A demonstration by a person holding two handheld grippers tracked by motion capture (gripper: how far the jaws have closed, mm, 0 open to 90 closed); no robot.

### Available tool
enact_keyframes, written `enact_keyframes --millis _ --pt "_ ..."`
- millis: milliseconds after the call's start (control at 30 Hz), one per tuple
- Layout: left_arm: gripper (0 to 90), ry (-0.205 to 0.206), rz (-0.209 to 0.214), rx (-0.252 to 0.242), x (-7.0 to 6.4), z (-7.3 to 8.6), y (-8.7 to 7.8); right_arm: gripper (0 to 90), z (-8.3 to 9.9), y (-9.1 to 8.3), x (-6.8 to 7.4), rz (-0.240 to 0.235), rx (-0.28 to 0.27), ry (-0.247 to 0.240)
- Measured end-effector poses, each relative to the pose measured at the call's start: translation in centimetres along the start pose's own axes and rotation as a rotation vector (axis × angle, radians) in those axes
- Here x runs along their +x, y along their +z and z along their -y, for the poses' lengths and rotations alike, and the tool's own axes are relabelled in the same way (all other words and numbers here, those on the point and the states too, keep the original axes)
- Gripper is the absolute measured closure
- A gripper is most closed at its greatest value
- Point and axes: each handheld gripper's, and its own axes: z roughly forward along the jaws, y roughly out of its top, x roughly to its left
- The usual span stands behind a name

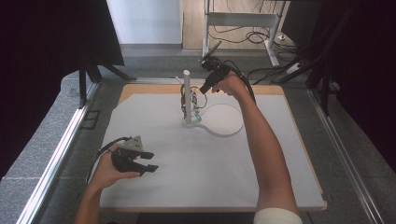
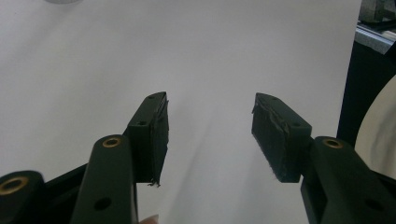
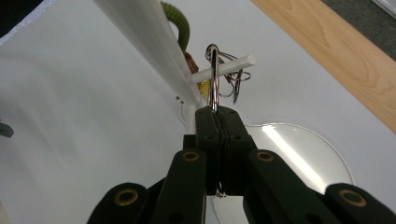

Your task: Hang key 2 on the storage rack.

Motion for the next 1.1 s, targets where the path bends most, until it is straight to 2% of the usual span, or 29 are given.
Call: enact_keyframes --millis 267,433,533,800,1100 --pt "46.9 -0.010 0.002 -0.006 -0.1 0.0 0.2 87.6 0.9 1.4 0.2 -0.016 0.018 -0.003" --pt "46.9 -0.009 0.003 -0.003 -0.1 0.0 0.3 86.2 1.1 1.9 0.4 -0.036 0.022 -0.021" --pt "46.9 -0.008 0.003 -0.002 -0.1 0.0 0.3 81.0 1.1 1.9 0.6 -0.053 0.013 -0.021" --pt "46.8 -0.003 0.007 0.005 -0.1 -0.1 0.4 73.5 1.8 1.1 0.8 -0.055 0.002 -0.023" --pt "46.8 0.001 0.000 0.010 -0.1 -0.1 0.5 65.8 5.0 -0.4 0.8 -0.042 -0.041 -0.023"
